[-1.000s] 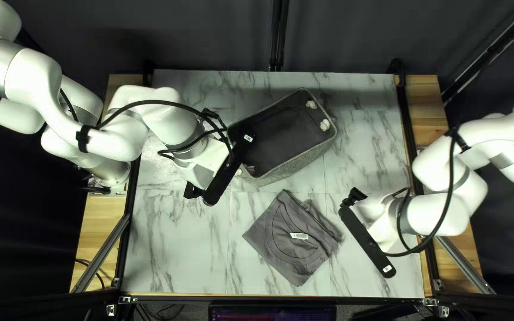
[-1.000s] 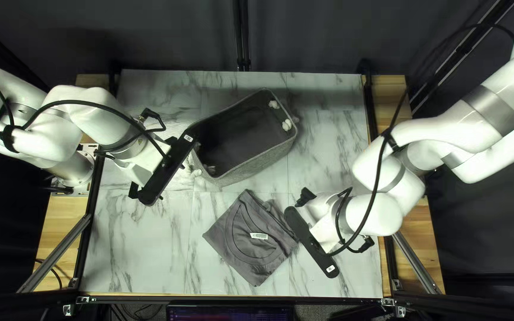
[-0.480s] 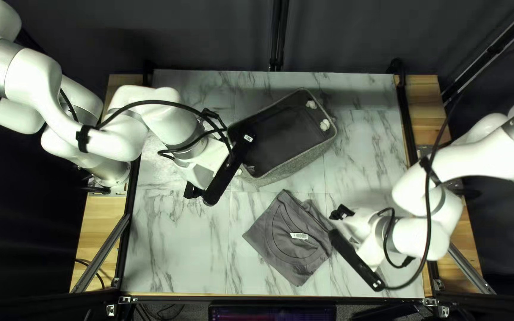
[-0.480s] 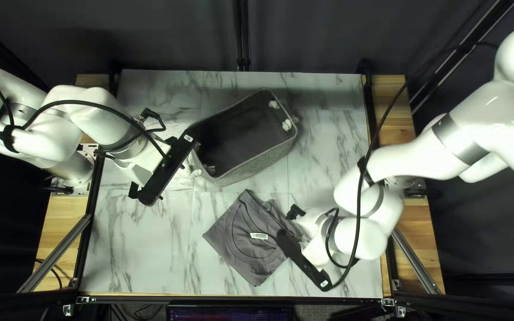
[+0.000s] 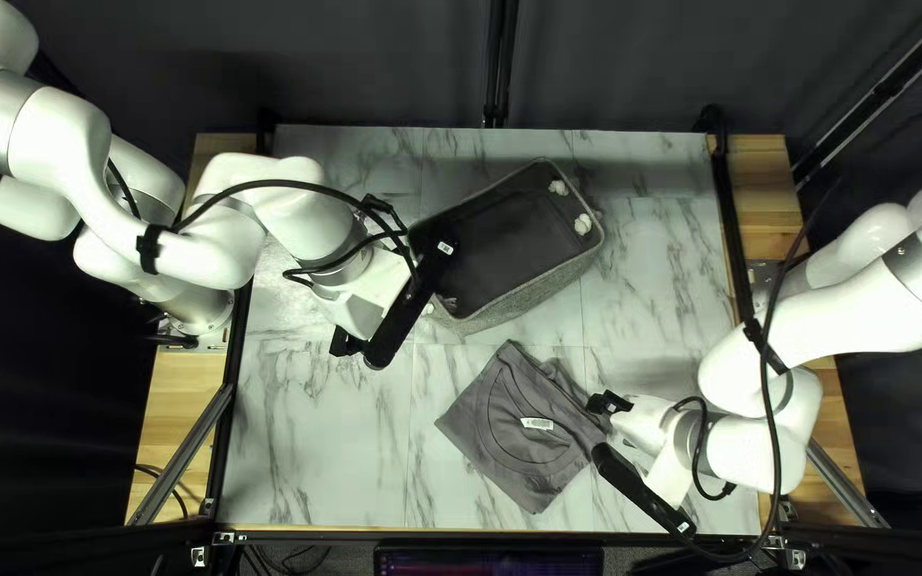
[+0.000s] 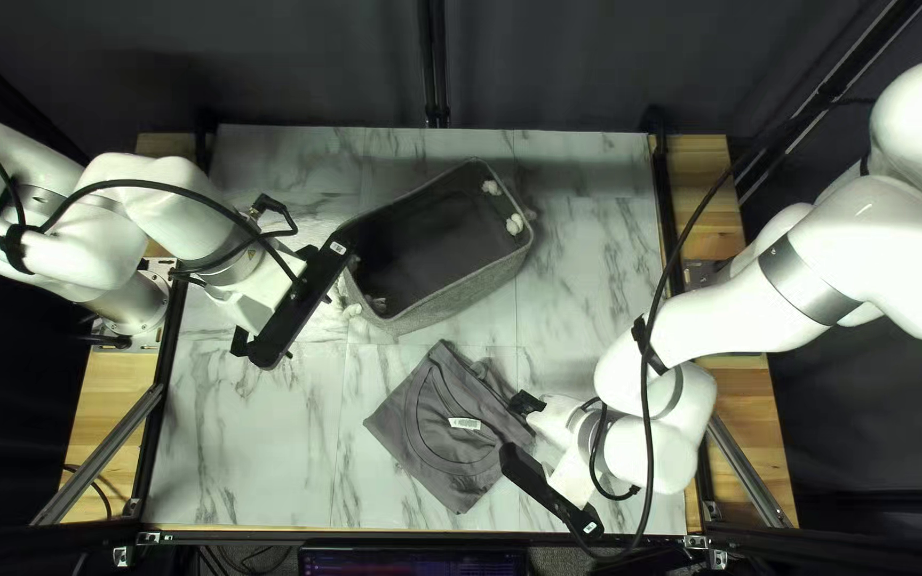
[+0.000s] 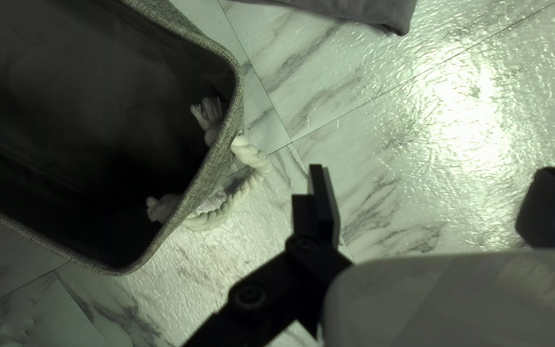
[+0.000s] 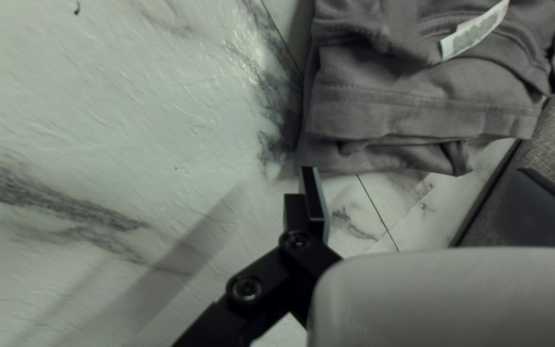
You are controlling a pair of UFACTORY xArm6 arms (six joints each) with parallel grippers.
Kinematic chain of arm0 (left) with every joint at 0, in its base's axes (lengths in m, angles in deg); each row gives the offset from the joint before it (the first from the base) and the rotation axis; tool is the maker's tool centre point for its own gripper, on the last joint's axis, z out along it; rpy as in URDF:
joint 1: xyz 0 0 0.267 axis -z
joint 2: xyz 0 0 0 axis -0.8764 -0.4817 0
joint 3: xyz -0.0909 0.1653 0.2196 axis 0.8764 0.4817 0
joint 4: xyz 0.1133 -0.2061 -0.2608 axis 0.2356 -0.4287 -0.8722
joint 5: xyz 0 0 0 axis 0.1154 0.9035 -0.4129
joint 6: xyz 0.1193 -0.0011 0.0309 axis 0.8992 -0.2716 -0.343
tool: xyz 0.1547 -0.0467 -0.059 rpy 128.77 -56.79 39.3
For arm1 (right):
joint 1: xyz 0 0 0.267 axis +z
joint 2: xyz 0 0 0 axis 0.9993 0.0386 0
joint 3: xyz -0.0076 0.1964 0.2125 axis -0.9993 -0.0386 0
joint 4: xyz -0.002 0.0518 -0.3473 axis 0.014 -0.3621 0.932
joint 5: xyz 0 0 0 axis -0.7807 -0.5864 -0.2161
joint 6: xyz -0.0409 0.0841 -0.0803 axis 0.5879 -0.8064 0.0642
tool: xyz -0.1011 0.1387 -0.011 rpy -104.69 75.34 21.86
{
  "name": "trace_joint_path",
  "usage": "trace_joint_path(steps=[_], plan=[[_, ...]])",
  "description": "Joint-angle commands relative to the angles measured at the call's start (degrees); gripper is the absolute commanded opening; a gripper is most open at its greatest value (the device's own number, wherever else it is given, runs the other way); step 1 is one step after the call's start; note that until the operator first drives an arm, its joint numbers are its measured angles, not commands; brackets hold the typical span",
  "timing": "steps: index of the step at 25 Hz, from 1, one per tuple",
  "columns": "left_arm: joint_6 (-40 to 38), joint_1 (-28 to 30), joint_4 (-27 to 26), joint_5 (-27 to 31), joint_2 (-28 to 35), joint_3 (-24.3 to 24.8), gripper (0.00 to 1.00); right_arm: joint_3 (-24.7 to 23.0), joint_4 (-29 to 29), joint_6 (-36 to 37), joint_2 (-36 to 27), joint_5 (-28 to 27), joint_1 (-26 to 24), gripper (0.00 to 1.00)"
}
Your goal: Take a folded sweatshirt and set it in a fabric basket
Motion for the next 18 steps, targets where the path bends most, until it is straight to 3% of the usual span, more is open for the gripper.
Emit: trace_joint_path(steps=[1,18], plan=[[0.00,0.00,0.00,0.00,0.00,0.00,1.00,0.00,0.01,0.00,0.00,0.01,0.00,1.00],[0.00,0.00,0.00,0.00,0.00,0.00,1.00,5.59,1.49,0.09,8.01,-3.51,2.22,1.00]])
